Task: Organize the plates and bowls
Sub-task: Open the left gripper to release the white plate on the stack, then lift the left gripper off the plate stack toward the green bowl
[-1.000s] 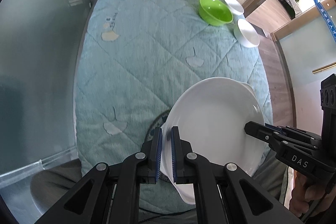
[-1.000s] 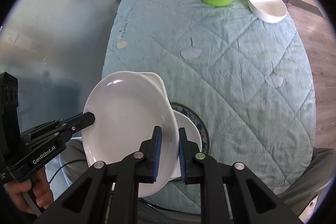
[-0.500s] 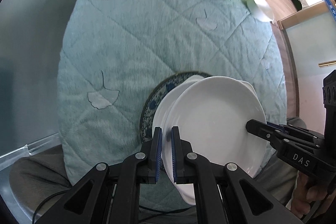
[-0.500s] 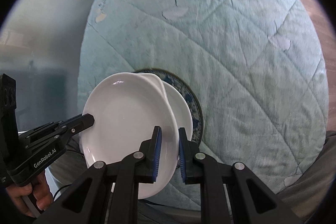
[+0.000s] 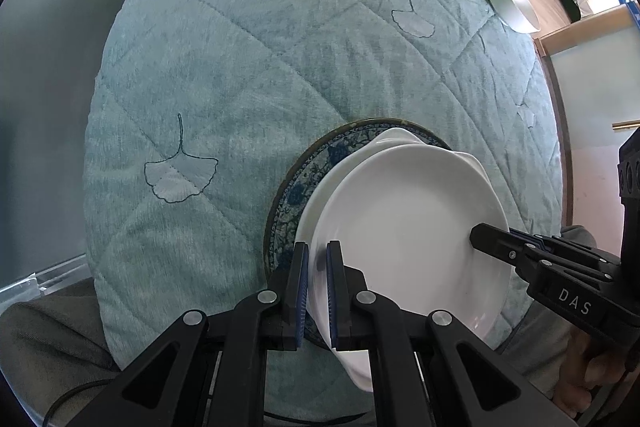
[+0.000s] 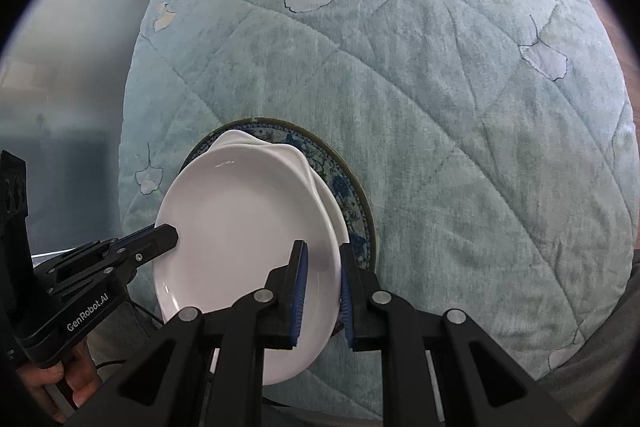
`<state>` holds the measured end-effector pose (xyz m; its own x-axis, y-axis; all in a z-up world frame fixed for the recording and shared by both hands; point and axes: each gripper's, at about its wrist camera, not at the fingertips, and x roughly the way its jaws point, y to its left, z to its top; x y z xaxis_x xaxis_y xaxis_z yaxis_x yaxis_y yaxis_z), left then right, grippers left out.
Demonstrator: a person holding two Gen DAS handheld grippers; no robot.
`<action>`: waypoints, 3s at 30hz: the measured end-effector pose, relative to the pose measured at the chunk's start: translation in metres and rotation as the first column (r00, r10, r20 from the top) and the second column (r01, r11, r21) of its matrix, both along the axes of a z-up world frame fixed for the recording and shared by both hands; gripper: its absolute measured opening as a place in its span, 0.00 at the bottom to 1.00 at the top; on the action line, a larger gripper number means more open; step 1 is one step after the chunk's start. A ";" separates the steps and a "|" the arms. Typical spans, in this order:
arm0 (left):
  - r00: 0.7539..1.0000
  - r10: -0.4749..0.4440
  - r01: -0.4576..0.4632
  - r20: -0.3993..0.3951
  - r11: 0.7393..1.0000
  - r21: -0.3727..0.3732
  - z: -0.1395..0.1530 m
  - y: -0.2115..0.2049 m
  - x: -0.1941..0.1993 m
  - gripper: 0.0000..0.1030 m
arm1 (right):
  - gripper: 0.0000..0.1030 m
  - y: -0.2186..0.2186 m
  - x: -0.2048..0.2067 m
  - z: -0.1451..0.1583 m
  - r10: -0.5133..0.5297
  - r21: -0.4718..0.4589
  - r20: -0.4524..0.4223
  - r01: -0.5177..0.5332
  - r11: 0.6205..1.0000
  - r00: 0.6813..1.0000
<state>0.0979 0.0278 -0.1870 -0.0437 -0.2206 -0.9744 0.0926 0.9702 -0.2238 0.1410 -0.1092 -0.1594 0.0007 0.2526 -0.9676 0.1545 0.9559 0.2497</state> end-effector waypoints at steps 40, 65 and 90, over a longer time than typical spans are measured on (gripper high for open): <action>0.965 0.000 -0.010 0.263 0.999 0.038 0.066 0.008 0.000 0.76 | 0.82 0.003 -0.002 0.027 0.062 0.013 0.129 -0.064 0.998 0.990; 0.959 0.052 -0.063 0.278 0.998 0.031 0.067 0.039 0.006 0.83 | 0.70 0.002 0.008 0.044 0.157 -0.177 0.215 -0.119 0.977 0.964; 0.943 0.003 0.021 0.332 0.997 -0.068 0.088 -0.011 0.187 0.83 | 0.99 -0.100 0.109 0.053 0.070 -0.179 0.375 -0.002 0.984 0.924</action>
<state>0.2846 0.0167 -0.0988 0.2775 -0.2893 -0.9162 0.1816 0.9522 -0.2457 0.2502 -0.2092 -0.1061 0.3691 0.0893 -0.9251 0.0456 0.9924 0.1140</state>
